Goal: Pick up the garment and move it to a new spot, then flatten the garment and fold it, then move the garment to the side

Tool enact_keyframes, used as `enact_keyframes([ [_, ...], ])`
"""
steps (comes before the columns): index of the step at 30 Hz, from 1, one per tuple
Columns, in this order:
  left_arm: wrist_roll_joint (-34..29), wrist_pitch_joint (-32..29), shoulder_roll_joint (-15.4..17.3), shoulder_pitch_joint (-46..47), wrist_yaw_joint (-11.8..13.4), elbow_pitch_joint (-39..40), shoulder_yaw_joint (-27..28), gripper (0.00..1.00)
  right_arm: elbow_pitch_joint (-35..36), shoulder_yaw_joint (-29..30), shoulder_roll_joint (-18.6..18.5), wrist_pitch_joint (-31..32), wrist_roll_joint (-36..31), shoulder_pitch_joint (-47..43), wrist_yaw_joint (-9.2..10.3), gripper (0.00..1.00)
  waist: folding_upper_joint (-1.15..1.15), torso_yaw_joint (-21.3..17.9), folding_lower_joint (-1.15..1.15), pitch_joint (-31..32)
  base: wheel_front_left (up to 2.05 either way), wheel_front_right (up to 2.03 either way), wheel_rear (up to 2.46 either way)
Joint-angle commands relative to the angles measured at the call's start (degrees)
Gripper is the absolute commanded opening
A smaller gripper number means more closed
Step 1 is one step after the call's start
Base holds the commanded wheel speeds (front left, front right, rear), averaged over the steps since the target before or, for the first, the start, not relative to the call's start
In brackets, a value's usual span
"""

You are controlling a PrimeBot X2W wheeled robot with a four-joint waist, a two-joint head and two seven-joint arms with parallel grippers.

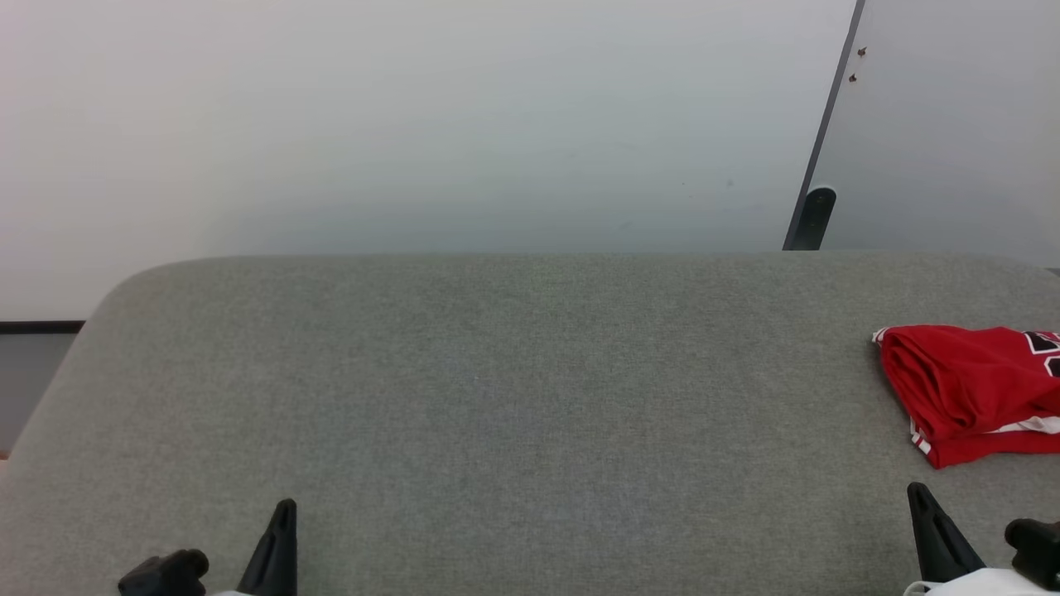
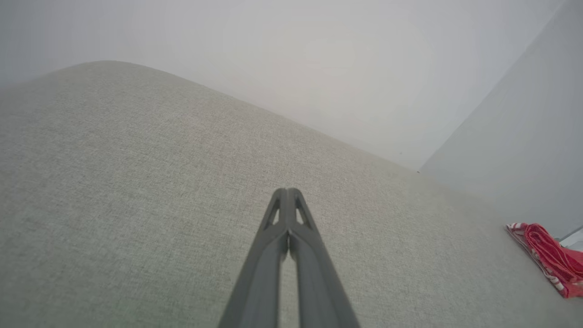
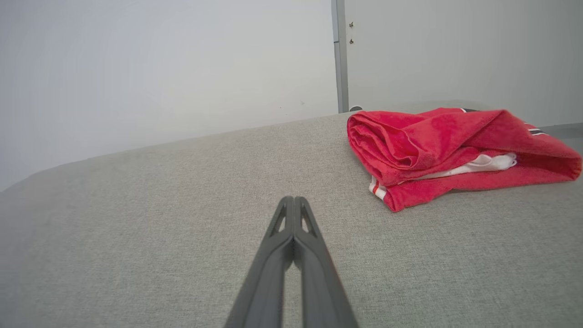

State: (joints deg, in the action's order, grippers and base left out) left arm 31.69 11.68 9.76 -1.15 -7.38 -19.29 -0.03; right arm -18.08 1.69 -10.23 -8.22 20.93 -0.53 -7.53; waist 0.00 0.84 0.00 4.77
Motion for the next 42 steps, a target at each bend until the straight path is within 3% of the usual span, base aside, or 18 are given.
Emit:
enact_keyframes([
  [1, 1.91, -0.33, 0.29, 1.75, -0.02, 1.12, 0.45, 0.00, 1.11, 0.61, -0.12, 0.33, 2.24, 1.94, 0.01, 0.00, 0.00, -0.01, 0.00, -0.05, 0.00, 0.00, 0.00],
  [42, 30.84, -9.13, -3.20, 4.76, -0.09, 3.34, 3.53, 0.00, 2.77, 2.75, 3.55, 7.40, 36.26, 4.64, 0.03, 0.00, 0.00, -0.31, 0.00, -1.83, 0.00, 0.00, 0.00],
])
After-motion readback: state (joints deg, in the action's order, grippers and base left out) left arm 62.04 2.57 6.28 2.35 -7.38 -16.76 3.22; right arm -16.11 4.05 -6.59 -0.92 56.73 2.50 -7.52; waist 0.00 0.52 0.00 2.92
